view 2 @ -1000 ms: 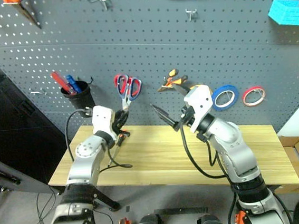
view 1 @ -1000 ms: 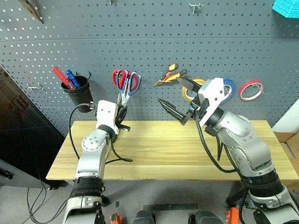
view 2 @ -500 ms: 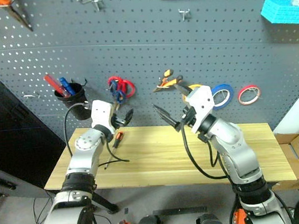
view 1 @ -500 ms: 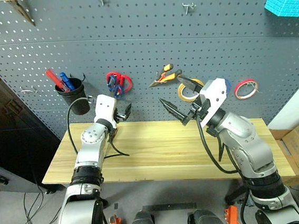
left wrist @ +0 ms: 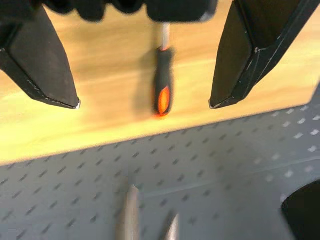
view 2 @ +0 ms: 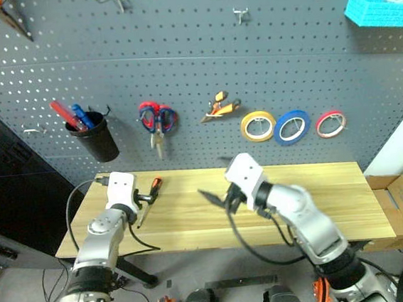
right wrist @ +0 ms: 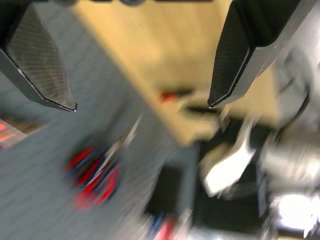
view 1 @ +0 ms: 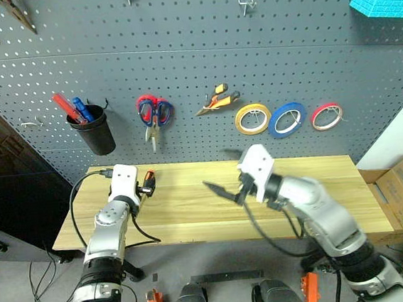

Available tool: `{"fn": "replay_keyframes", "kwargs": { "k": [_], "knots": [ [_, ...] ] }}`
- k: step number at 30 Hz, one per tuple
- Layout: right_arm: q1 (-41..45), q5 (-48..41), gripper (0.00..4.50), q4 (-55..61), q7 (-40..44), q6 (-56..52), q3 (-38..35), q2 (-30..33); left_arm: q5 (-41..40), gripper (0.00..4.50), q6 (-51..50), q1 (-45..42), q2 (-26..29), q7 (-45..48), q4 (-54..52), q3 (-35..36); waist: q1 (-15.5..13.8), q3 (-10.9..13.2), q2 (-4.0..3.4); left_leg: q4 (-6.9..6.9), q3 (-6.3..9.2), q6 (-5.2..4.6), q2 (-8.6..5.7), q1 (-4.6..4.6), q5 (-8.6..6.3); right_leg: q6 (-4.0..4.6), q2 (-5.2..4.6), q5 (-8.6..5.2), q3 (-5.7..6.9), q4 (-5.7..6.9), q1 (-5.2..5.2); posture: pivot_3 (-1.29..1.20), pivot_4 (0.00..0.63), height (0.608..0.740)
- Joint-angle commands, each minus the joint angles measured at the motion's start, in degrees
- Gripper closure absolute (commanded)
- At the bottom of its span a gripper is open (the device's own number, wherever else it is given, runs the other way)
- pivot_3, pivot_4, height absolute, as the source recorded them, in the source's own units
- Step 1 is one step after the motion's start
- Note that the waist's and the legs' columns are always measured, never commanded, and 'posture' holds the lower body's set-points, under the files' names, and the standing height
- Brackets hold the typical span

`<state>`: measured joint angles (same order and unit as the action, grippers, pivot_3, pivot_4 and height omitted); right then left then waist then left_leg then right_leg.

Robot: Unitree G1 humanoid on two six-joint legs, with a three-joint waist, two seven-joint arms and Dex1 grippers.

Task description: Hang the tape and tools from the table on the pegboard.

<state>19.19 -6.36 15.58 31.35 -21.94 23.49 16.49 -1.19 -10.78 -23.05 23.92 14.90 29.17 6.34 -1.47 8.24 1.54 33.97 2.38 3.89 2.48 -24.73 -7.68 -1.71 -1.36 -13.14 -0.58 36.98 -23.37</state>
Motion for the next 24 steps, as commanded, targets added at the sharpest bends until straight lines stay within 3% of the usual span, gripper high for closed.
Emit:
{"fn": "replay_keyframes", "kwargs": {
  "k": [1,10,13,16,24],
  "knots": [
    [2.93,2.6,0.0,-2.2,0.34,1.51,2.46,-2.12,1.53,0.05,0.55,-6.27,2.19,2.39,7.28,-1.42,-0.01,1.01,-0.06,0.0,-0.07,0.0,0.07,0.0,0.0,0.0,-0.01,0.0,0.04,-0.02,-0.22,0.08,0.21,0.74],
    [9.59,4.24,0.0,-6.54,0.27,-5.14,2.85,-7.04,2.94,0.05,6.31,-20.94,2.92,5.91,32.32,-2.66,0.09,5.11,0.49,0.04,-0.59,-0.38,0.25,-0.17,0.24,0.02,-0.13,0.03,-0.06,0.18,-0.31,0.03,0.315,0.74],
    [12.02,4.61,0.0,-8.8,0.71,-6.63,2.69,-7.44,4.25,0.05,7.86,-24.76,3.07,4.84,38.59,-3.04,0.23,6.39,0.51,-0.06,-0.68,-0.38,0.28,-0.72,0.18,0.03,-0.03,-0.02,-0.1,0.23,-0.86,0.0,0.353,0.74],
    [13.99,5.29,0.0,-10.48,0.06,-7.88,2.5,-8.06,4.81,0.05,8.33,-26.75,3.05,4.38,42.31,-2.91,0.76,7.56,0.54,-0.04,-0.66,-0.44,0.31,-1.26,0.12,-0.24,0.05,0.05,-0.11,0.34,-1.38,-0.03,0.365,0.74],
    [13.68,5.48,0.0,-8.83,-1.99,-11.33,0.98,-9.29,6.18,0.05,6.03,-28.91,3.11,3.5,45.75,-3.14,1.95,9.47,0.57,-0.02,-0.72,-0.45,0.26,-1.37,0.06,-0.63,0.01,-0.27,-0.19,1.04,-1.86,-0.05,0.38,0.74]
  ]
}}
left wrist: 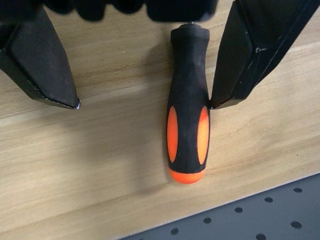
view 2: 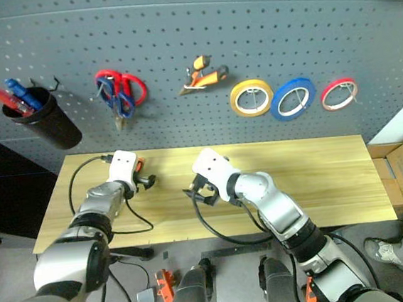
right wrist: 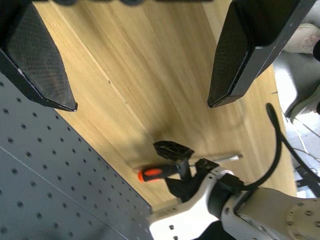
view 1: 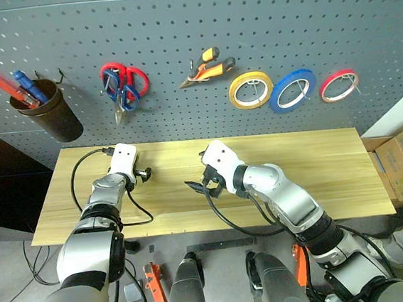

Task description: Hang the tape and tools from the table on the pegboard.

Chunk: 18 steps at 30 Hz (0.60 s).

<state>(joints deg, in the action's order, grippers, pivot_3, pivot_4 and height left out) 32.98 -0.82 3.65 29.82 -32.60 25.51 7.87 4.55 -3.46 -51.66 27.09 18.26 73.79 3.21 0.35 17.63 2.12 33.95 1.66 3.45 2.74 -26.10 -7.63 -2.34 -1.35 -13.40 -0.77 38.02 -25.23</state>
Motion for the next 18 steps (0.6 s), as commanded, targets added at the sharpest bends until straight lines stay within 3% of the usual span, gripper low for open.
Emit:
{"fn": "replay_keyframes", "kwargs": {
  "k": [1,3,6,15,18],
  "knots": [
    [-0.42,-0.12,0.0,3.52,-0.49,-0.99,-1.09,-0.5,0.48,0.05,-1.53,-0.42,-0.11,0.3,1.22,0.02,0.28,0.13,-0.01,0.01,-0.02,0.01,0.0,0.0,0.0,0.0,0.0,0.0,-0.02,0.0,-0.01,-0.05,0.386,0.74],
    [-1.22,-0.23,0.0,4.54,-0.53,-1.7,-1.23,-0.13,0.37,0.05,-2.25,-0.56,-0.21,0.6,1.32,0.16,0.55,0.25,-0.02,0.07,-0.07,0.02,0.0,0.01,0.01,0.0,-0.01,0.0,-0.08,0.0,0.01,-0.05,0.385,0.74],
    [-2.21,-0.22,0.0,5.9,-0.49,-2.58,-1.25,0.38,0.24,0.59,-2.87,-0.49,-0.17,0.73,1.34,0.38,0.93,0.27,-0.02,0.11,-0.14,0.03,0.0,0.03,0.02,0.0,-0.03,0.01,-0.13,0.02,0.02,-0.05,0.383,0.74],
    [-2.51,-0.28,0.0,7.19,-0.62,-4.05,-2.0,0.57,0.25,3.44,-3.41,-0.39,0.1,2.04,1.25,0.93,1.51,0.31,-0.01,0.04,-0.16,0.03,0.02,0.04,0.02,-0.01,-0.01,0.01,-0.13,0.01,-0.01,-0.05,0.371,0.74],
    [-1.99,-0.15,0.0,6.51,-0.62,-3.76,-2.22,0.44,0.32,3.58,-3.57,-0.5,0.16,2.55,1.26,0.97,1.5,0.32,0.0,0.04,-0.18,0.04,0.01,0.04,0.02,-0.01,-0.02,0.01,-0.14,-0.02,-0.01,-0.05,0.368,0.74]
  ]
}}
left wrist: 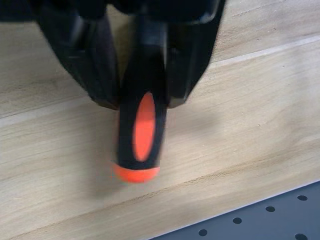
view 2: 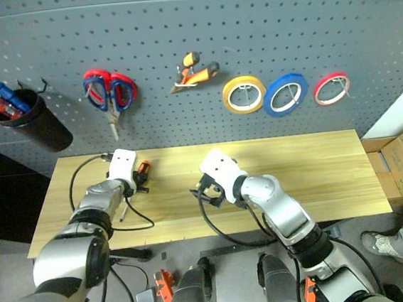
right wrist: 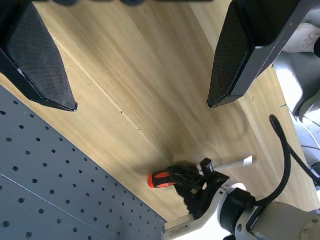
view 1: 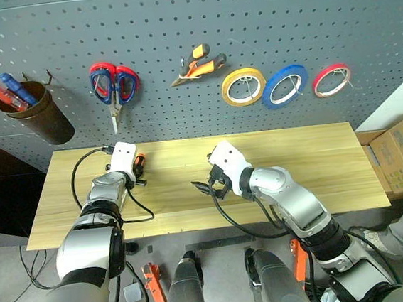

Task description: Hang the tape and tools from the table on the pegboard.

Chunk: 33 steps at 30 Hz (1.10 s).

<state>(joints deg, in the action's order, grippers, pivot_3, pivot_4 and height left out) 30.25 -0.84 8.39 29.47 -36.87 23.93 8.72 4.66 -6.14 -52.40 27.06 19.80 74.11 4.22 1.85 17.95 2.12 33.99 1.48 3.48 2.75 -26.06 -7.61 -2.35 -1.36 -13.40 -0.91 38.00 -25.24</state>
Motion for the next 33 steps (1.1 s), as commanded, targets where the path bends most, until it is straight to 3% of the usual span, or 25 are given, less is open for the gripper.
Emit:
{"fn": "replay_keyframes", "kwargs": {
  "k": [1,12,13,15,17,21,24,28,33],
  "knots": [
    [0.88,-0.09,0.0,1.54,-0.23,0.67,-0.71,-0.42,0.22,3.58,-0.96,0.23,0.17,1.2,0.91,-0.04,0.0,0.0,0.0,0.0,-0.01,0.0,0.0,0.0,0.0,0.0,0.0,0.0,0.0,-0.01,0.0,-0.05,0.367,0.74],
    [-0.38,-2.37,0.0,7.24,2.54,-0.33,-2.5,2.66,1.2,3.58,2.16,2.45,-0.16,3.13,-4.21,-1.93,-0.13,-0.02,0.03,-0.02,0.0,0.01,-0.01,-0.03,-0.01,0.0,-0.01,0.0,0.01,-0.04,0.0,-0.02,0.306,0.74],
    [-0.51,-3.04,0.0,7.87,3.23,-0.13,-2.92,3.24,1.62,3.58,3.29,3.31,-0.03,2.86,-5.93,-2.49,-0.14,-0.03,0.04,-0.02,0.0,0.01,-0.01,-0.03,-0.01,0.0,-0.01,0.0,0.01,-0.05,0.0,-0.01,0.272,0.74],
    [-1.24,-6.53,0.0,11.61,4.77,-1.54,-5.69,3.97,-0.33,3.58,3.52,7.42,-0.12,1.57,-16.51,-1.04,-0.18,-0.27,0.13,-0.04,0.0,0.03,-0.01,-0.04,-0.01,0.0,-0.01,0.01,0.02,-0.07,0.0,0.01,0.234,0.74],
    [-2.25,-12.48,0.0,15.54,5.85,-3.24,-9.93,2.65,-3.72,3.58,-1.21,15.24,-1.47,-0.01,-36.08,1.86,-0.21,-0.43,0.26,-0.05,0.05,0.11,0.0,-0.12,-0.03,0.03,-0.02,0.03,0.07,-0.07,-0.04,0.03,0.201,0.74],
    [-2.74,-21.94,0.0,19.73,5.36,-6.03,-15.62,-1.71,-1.58,3.58,-8.88,29.57,-3.7,-6.34,-69.65,3.88,-0.25,-1.32,0.7,-0.07,0.11,0.46,0.06,-0.22,-0.09,0.31,-0.05,0.2,0.1,-0.08,-0.11,0.09,0.131,0.74],
    [-1.78,-25.04,0.0,19.19,4.1,-6.3,-16.78,-4.24,3.32,3.58,-10.37,32.9,-3.7,-13.04,-81.06,5.88,-0.63,-3.18,0.91,-0.11,0.19,0.54,0.07,-0.24,-0.12,0.31,-0.01,0.2,0.2,-0.09,-0.11,0.13,0.088,0.74],
    [1.45,-26.71,0.0,15.03,2.41,-3.3,-17.87,-8.02,9.43,3.58,-8.18,29.15,-0.59,-20.95,-84.75,8.76,-1.65,-5.68,0.98,-0.1,0.13,0.55,0.06,-0.06,-0.1,0.25,0.04,0.18,0.23,-0.26,0.03,0.18,0.04,0.74],
    [6.96,-26.27,0.0,8.31,1.66,1.92,-18.57,-10.63,8.8,3.58,-2.36,15.35,4.54,-22.28,-72.6,9.07,-3.6,-8.57,0.99,-0.17,0.06,0.83,0.23,0.19,-0.29,0.22,0.17,0.88,0.44,-1.19,0.61,0.2,0.0,0.74]
  ]
}}
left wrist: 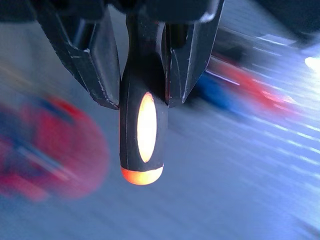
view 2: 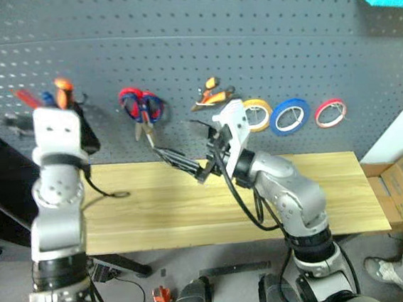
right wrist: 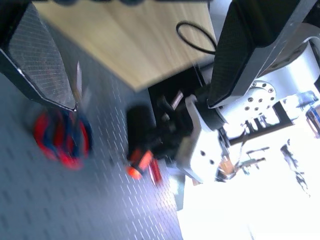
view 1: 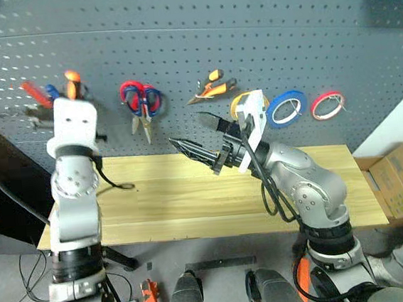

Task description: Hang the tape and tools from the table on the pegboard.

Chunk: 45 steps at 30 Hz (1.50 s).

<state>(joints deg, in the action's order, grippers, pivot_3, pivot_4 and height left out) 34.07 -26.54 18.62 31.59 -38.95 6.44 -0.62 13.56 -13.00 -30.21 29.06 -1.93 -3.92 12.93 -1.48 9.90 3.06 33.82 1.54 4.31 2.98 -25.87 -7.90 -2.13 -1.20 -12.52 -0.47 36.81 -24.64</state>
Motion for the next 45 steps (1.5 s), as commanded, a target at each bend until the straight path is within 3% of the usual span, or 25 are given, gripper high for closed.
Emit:
{"fn": "replay_keyframes", "kwargs": {
  "k": [1,6,14,21,29,40,45],
  "knots": [
    [4.45,-0.4,0.0,-3.22,-0.74,5.26,-1.43,-1.74,-0.59,3.58,6.55,-10.68,3.46,-0.34,9.68,0.01,-0.56,-1.04,0.01,0.01,-0.03,-0.03,0.02,0.0,0.02,0.02,-0.01,0.09,0.04,-0.13,0.1,0.2,0.0,0.74],
    [9.39,0.92,0.0,-8.93,-2.72,11.53,-2.6,-3.72,-3.6,3.58,17.02,-28.5,5.07,2.16,33.92,-1.26,-1.94,-2.64,-0.08,-0.04,-0.32,-0.11,0.81,0.01,0.05,0.38,-0.02,1.2,1.06,-1.89,0.62,0.19,0.0,0.74],
    [10.5,2.93,0.0,-11.74,-5.35,16.37,-1.69,-3.97,-8.99,3.58,24.6,-41.79,3.8,8.15,64.36,-0.32,-2.93,-3.54,-0.43,-0.14,-0.62,-0.1,0.93,0.01,0.07,0.17,-0.02,1.34,1.03,-1.69,0.42,0.15,0.0,0.74],
    [7.55,2.95,0.0,-8.71,-7.1,15.12,-0.75,-2.96,-12.87,3.58,24.62,-40.96,4.42,7.3,73.29,2.43,-2.73,-3.55,-0.41,-0.09,-0.67,-0.43,0.95,-0.08,0.28,0.32,0.0,1.44,0.95,-1.59,0.33,0.12,0.0,0.74],
    [6.87,2.76,0.0,-7.83,-7.7,14.32,-0.6,-1.45,-13.66,3.58,25.79,-37.96,3.78,5.81,71.9,2.24,-2.18,-3.57,-0.39,0.04,-0.68,-0.41,0.95,-0.01,0.27,0.32,-0.01,1.43,0.95,-1.27,0.33,0.11,0.0,0.74],
    [7.21,2.58,0.0,-8.63,-7.48,14.48,-0.14,-1.04,-16.89,0.05,24.32,-33.75,3.56,4.57,64.55,3.35,-1.57,-3.64,-0.35,0.18,-0.67,-0.21,0.96,0.16,0.26,0.35,-0.03,1.44,0.96,-0.8,0.35,0.12,0.0,0.74],
    [6.56,2.92,0.0,-7.5,-7.76,14.25,-0.12,0.22,-19.19,0.05,22.52,-30.77,1.86,6.01,54.21,3.25,-1.62,-3.87,-0.23,0.19,-0.67,-0.12,0.95,0.22,0.32,0.37,-0.04,1.46,0.95,-0.78,0.42,0.12,0.0,0.74]
  ]
}}
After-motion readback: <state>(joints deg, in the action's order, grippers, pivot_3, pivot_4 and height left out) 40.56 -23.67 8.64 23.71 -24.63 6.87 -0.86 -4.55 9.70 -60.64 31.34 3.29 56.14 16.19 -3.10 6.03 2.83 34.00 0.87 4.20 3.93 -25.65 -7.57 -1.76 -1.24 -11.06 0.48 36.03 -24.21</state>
